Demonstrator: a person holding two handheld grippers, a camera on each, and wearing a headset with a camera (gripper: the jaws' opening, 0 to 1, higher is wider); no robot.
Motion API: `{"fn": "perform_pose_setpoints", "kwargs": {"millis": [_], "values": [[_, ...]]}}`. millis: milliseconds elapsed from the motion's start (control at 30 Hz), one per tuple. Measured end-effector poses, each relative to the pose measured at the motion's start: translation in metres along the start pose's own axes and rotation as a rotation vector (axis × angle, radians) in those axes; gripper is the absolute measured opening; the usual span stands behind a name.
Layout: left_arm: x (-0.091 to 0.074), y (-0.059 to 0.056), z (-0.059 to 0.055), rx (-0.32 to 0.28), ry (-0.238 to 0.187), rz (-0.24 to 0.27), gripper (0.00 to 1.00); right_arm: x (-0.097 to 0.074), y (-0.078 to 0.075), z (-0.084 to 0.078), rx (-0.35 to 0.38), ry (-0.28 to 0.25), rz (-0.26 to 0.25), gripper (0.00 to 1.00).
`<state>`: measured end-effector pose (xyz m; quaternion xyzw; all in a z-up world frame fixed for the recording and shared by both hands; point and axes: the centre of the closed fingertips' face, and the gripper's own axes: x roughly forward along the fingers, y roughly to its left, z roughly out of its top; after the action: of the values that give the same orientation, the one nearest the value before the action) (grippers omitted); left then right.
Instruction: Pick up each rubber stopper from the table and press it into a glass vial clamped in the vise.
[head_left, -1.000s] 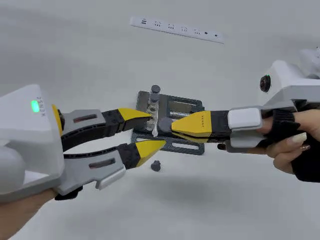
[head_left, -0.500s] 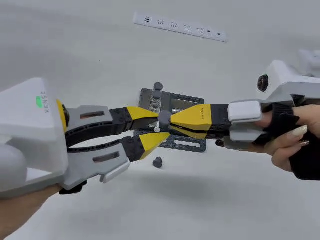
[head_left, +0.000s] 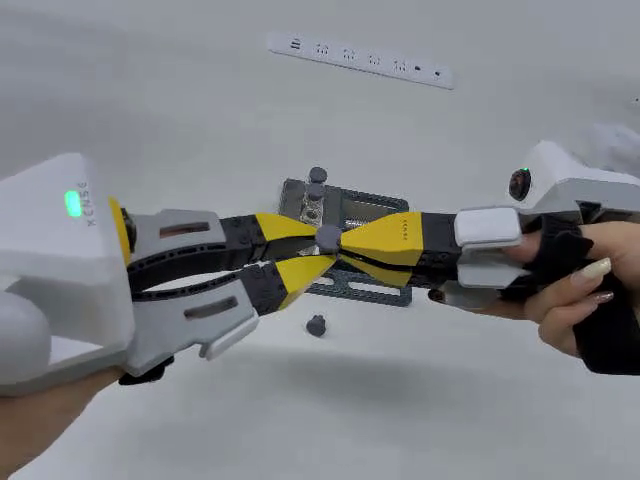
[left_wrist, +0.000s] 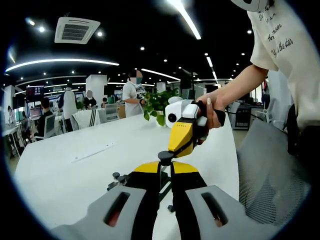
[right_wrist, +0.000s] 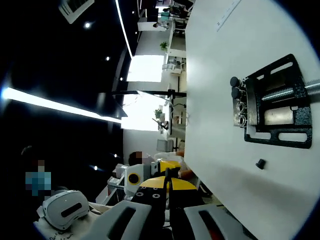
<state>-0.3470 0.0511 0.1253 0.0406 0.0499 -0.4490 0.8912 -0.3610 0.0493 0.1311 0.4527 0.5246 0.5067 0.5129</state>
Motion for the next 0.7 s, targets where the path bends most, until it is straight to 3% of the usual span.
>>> {"fn": "perform_pose_setpoints", "kwargs": {"millis": [600,633,700], "values": [[0.0033,-0.0030,0.0007,-0.014,0.000,-0.026,0.03,-0.0065,0.0009,-0.0043,0.006,-0.002,0.016,0.00],[0.0020,-0.0085,0.0044,-0.012,-0.002,-0.027,0.03,-0.0068,0.0011,-0.0042,0.007,-0.003,0.017,0.00],[0.0028,-0.0089,0.0054,-0.012,-0.003,-0.029,0.03,-0.0072,0.0013,-0.0042,0.010,-0.003,0.019,0.00]]}}
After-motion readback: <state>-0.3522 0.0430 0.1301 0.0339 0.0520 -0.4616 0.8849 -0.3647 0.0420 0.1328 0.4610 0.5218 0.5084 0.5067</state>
